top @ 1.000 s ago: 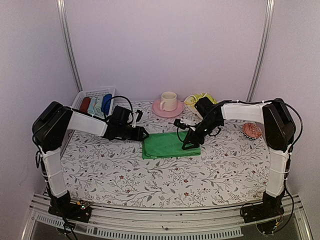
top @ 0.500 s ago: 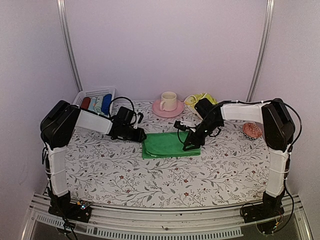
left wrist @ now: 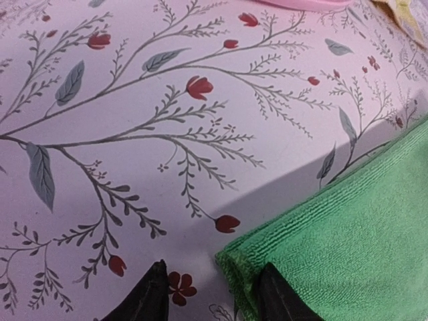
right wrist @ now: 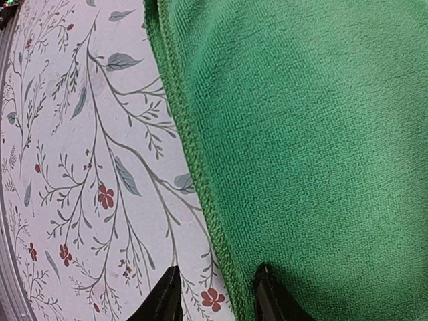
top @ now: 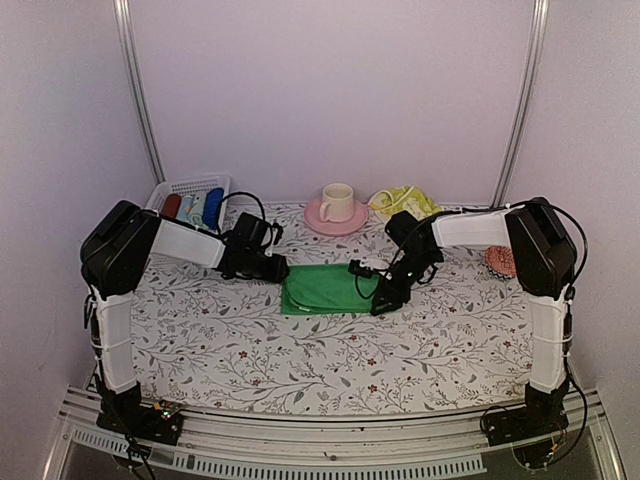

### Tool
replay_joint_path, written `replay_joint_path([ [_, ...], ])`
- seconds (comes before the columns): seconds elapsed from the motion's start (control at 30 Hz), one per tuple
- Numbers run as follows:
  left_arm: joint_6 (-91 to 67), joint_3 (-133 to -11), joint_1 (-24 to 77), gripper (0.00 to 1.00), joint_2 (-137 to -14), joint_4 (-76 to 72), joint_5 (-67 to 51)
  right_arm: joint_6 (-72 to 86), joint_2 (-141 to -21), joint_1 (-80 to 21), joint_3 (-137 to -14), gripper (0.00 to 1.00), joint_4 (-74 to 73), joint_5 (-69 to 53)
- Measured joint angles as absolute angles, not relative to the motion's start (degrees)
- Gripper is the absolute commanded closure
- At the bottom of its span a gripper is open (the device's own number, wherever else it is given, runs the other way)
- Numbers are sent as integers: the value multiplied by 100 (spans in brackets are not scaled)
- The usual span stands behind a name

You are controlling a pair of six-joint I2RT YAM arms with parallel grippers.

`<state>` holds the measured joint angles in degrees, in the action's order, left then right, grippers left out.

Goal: Roll the towels
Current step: Smooth out the towel at the center of the board.

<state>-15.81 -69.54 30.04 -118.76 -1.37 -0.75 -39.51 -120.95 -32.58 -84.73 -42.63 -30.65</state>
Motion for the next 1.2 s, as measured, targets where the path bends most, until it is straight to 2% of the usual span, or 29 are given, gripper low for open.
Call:
replay_joint_path([
  [0.27, -1540, -6969, 3002, 31, -11780, -49, 123, -4075, -12057, -3258, -8595, 50, -4587, -3450],
  [0.33, -1505, -6934, 3002, 18, -11570, 12, 222, -4093, -11961, -3258, -8597, 47, -4641, -3581],
  [0.37, -1483, -6917, 2998, 14, -11432, 47, 266, -4108, -11872, -3256, -8600, 47, -4659, -3656],
  [0.43, -1459, -6882, 2998, 14, -11054, 73, 362, -4073, -11730, -3225, -8635, 47, -4676, -3785],
  [0.6, -1433, -6788, 3068, 37, -10289, -23, 410, -3820, -11535, -3061, -8868, 47, -4510, -4082],
  [0.67, -1468, -6713, 3170, 42, -10134, -60, 392, -3636, -11535, -2934, -8897, 48, -4346, -4123],
  [0.8, -1592, -6501, 3651, 66, -10121, -106, 169, -3203, -11609, -2628, -9065, 53, -4163, -4254],
  [0.93, -1861, -6233, 4062, 85, -10165, -167, -318, -2783, -11874, -2331, -9500, 53, -3970, -4447],
  [1.2, -2405, -5610, 4086, 90, -10248, -545, -965, -2534, -12446, -2147, -9712, 54, -3898, -4501],
])
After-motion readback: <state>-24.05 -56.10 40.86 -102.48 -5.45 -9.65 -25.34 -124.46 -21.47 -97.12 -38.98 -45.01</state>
